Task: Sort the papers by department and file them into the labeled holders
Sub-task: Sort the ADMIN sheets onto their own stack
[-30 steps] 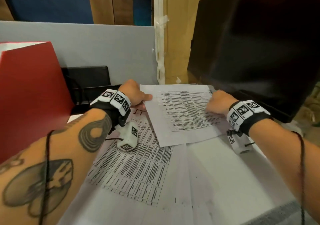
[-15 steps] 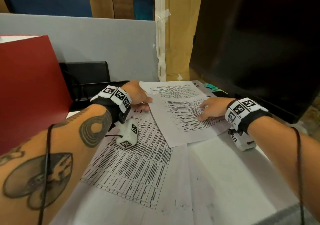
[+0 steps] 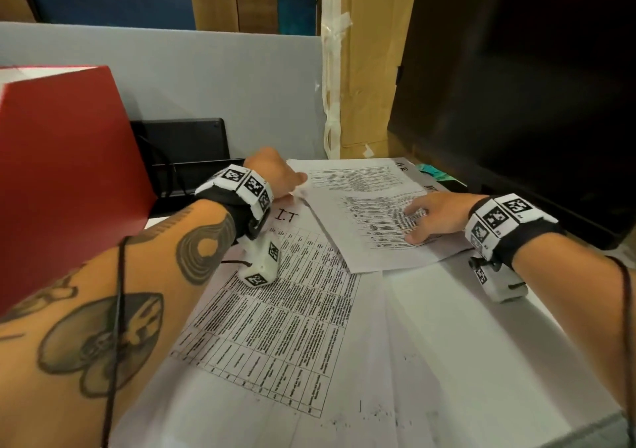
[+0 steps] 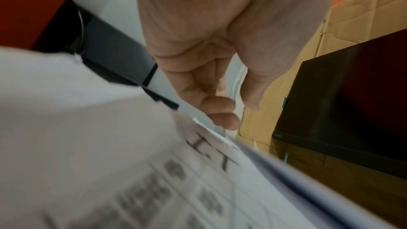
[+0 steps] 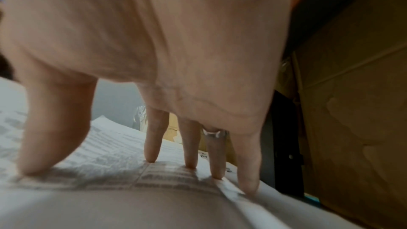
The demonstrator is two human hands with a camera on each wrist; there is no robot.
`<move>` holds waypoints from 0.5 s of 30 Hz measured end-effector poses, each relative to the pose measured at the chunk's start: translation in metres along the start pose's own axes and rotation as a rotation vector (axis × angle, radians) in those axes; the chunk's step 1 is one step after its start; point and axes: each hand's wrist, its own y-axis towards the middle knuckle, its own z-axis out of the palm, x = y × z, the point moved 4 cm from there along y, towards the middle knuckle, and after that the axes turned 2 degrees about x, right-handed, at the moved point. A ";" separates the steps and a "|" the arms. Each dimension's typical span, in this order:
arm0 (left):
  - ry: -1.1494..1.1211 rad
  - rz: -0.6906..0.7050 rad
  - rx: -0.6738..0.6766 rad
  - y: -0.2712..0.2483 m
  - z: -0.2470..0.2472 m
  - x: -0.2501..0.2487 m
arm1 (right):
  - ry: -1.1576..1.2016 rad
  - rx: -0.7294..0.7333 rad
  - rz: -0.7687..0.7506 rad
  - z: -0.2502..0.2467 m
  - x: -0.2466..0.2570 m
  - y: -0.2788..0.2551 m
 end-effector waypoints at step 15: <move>0.747 0.146 0.510 -0.046 -0.011 0.041 | 0.123 0.181 -0.202 0.043 0.110 -0.106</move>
